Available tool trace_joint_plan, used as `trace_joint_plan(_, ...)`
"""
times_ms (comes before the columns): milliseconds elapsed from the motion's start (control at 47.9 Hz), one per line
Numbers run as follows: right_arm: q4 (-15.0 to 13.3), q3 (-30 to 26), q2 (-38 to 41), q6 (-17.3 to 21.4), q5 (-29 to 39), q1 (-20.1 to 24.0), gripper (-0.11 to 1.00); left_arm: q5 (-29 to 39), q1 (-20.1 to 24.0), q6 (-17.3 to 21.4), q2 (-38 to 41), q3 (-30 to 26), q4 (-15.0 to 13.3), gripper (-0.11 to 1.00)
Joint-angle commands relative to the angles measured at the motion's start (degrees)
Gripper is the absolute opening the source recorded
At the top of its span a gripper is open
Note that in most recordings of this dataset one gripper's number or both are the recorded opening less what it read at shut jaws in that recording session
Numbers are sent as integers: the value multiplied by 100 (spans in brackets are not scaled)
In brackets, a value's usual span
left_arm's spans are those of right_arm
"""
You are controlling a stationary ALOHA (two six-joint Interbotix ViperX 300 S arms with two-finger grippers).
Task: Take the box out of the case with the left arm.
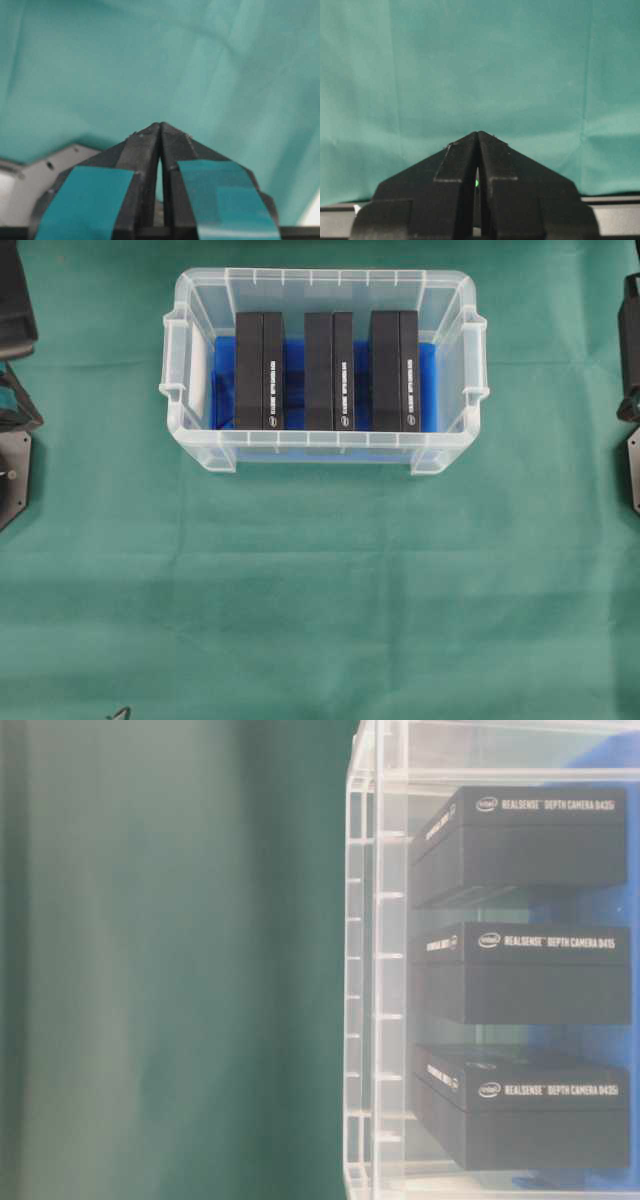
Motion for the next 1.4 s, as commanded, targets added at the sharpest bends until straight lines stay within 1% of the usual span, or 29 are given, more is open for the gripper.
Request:
trace_joint_plan(0, -44, -149, 0, 18, 9, -18, 1, 193, 44, -923, 62, -176, 0, 2)
trace_joint_plan(188, -105, -149, 0, 26, 9, -18, 1, 536, 53, -3674, 79, -185, 26, 2)
trace_joint_plan(209, -97, -149, 0, 26, 9, -18, 1, 580, 62, -4096, 79, -185, 44, 2)
trace_joint_plan(271, -97, -149, 9, 26, 9, -9, 1, 677, 53, -4887, 70, -185, 62, 2)
trace_joint_plan(334, -105, -149, 9, 26, 9, -18, 1, 747, 62, -5546, 62, -185, 88, 2)
trace_joint_plan(376, -105, -149, 9, 26, 9, -18, 1, 747, 53, -5871, 44, -176, 97, 2)
trace_joint_plan(417, -114, -149, 9, 26, 9, -18, 1, 738, 53, -6117, 18, -158, 97, 2)
trace_joint_plan(480, -123, -149, 9, 26, 9, -18, 1, 686, 53, -6161, -26, -141, 97, 2)
trace_joint_plan(626, -123, -149, 9, 26, 18, -9, 1, 396, 70, -5968, -79, -114, 97, 2)
trace_joint_plan(689, -132, -149, 9, 26, 18, -18, 1, 360, 202, -5810, -44, -132, 105, 2)
trace_joint_plan(772, -141, -149, 9, 26, 18, -18, 1, 360, 475, -5502, -18, -149, 105, 2)
trace_joint_plan(897, -132, -149, 9, 26, 18, -18, 1, 360, 1002, -4860, -9, -158, 105, 2)
trace_joint_plan(918, -132, -149, 9, 26, 18, -18, 1, 352, 1143, -4755, -9, -158, 105, 2)
trace_joint_plan(1023, -141, -149, 9, 35, 18, -18, 1, 360, 1617, -4509, -9, -158, 105, 2)
trace_joint_plan(1106, -141, -149, 9, 35, 18, -18, 1, 360, 1828, -4386, 0, -167, 97, 2)
trace_joint_plan(1315, -141, -149, 9, 35, 18, -9, 1, 422, 1863, -4025, 53, -158, 9, 2)
trace_joint_plan(1377, -158, -149, 9, 35, 18, -9, 1, 475, 1863, -3990, 79, -167, -18, 2)
